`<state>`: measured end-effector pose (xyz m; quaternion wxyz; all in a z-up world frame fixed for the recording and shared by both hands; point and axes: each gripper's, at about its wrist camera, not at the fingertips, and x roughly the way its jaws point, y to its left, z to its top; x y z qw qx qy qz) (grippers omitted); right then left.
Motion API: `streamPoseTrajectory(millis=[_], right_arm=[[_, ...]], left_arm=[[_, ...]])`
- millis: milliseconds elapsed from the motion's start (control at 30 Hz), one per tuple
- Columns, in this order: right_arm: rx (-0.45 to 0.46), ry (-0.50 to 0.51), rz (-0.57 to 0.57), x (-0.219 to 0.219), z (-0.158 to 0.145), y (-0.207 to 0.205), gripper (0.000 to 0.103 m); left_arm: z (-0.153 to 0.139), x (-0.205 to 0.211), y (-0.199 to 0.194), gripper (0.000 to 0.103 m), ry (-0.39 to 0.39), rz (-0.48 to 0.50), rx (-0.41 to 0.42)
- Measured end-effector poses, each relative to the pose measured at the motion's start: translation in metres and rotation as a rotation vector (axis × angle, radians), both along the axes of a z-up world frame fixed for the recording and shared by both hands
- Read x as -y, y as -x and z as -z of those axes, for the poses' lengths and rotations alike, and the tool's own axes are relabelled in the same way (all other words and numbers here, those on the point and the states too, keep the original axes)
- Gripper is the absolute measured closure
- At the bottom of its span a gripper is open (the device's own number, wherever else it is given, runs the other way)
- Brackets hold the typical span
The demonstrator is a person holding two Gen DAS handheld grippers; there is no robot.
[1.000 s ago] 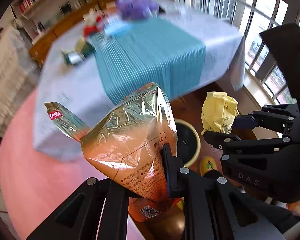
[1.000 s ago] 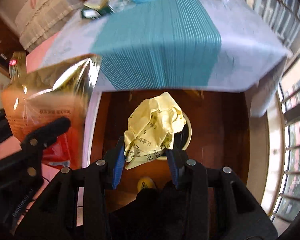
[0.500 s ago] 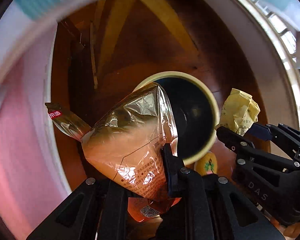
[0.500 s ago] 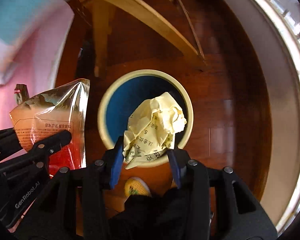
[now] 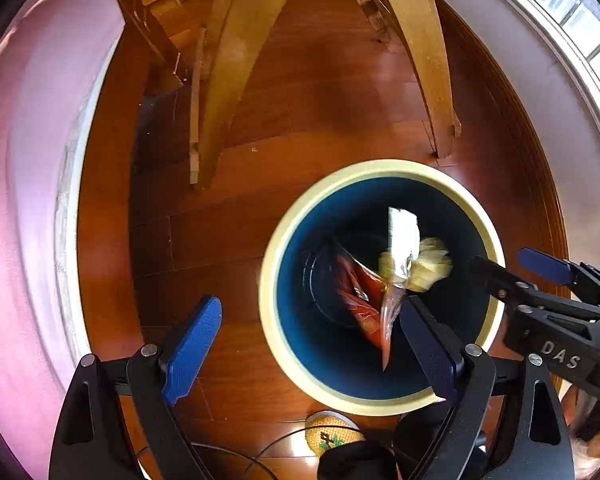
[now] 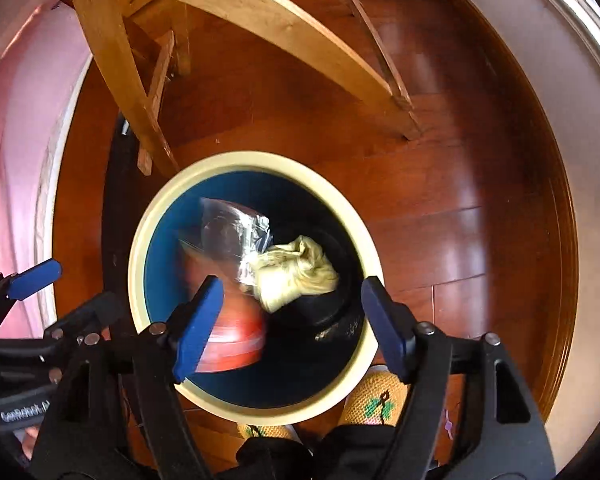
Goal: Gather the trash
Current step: 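Carry both items over the bin and open both tools to drop them, then raise both tools back toward the table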
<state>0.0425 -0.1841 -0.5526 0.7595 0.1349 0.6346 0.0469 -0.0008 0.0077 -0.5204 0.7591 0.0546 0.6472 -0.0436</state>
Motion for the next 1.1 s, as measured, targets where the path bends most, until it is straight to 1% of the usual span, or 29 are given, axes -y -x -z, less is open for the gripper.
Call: streamPoseTrajectory(millis=[33, 133, 167, 200, 233, 333, 400, 500, 600, 667, 833, 933, 1100], right_arm=[[0.002, 0.001, 0.005, 0.002, -0.003, 0.000, 0.033], [-0.001, 0.004, 0.023, 0.006, -0.015, 0.003, 0.033], [-0.003, 0.002, 0.032, 0.007, -0.022, 0.006, 0.032], [-0.005, -0.001, 0.038, 0.008, -0.027, 0.008, 0.032], [-0.009, -0.004, 0.043, 0.008, -0.038, 0.011, 0.032], [-0.010, -0.011, 0.046, 0.006, -0.066, 0.019, 0.032], [-0.007, -0.019, 0.041, 0.005, -0.094, 0.025, 0.032], [0.000, -0.024, 0.028, 0.003, -0.137, 0.034, 0.032], [0.015, -0.032, 0.018, 0.003, -0.192, 0.038, 0.032], [0.029, -0.045, 0.011, 0.002, -0.224, 0.038, 0.032], [0.091, -0.050, -0.031, -0.001, -0.317, 0.037, 0.032], [0.114, -0.032, -0.076, -0.005, -0.362, 0.034, 0.032], [0.177, -0.043, -0.141, -0.008, -0.424, 0.023, 0.032]], left_arm=[[-0.005, 0.000, -0.011, 0.011, 0.000, -0.003, 0.000], [-0.019, -0.001, -0.019, 0.011, -0.003, -0.012, 0.001], [-0.023, -0.001, -0.030, 0.011, 0.000, -0.019, 0.000], [-0.028, 0.000, -0.032, 0.011, 0.002, -0.025, 0.000], [-0.033, -0.001, -0.039, 0.011, 0.003, -0.030, 0.002], [-0.061, 0.001, -0.031, 0.011, 0.007, -0.043, 0.011], [-0.082, -0.001, -0.025, 0.011, 0.006, -0.047, 0.016], [-0.122, -0.005, -0.016, 0.011, 0.011, -0.059, 0.029], [-0.169, -0.012, -0.006, 0.011, 0.020, -0.078, 0.043], [-0.203, -0.016, 0.000, 0.011, 0.021, -0.084, 0.062], [-0.291, -0.024, 0.009, 0.011, 0.018, -0.109, 0.134], [-0.344, -0.030, 0.011, 0.011, 0.016, -0.126, 0.192], [-0.419, -0.040, 0.008, 0.011, 0.017, -0.174, 0.291]])
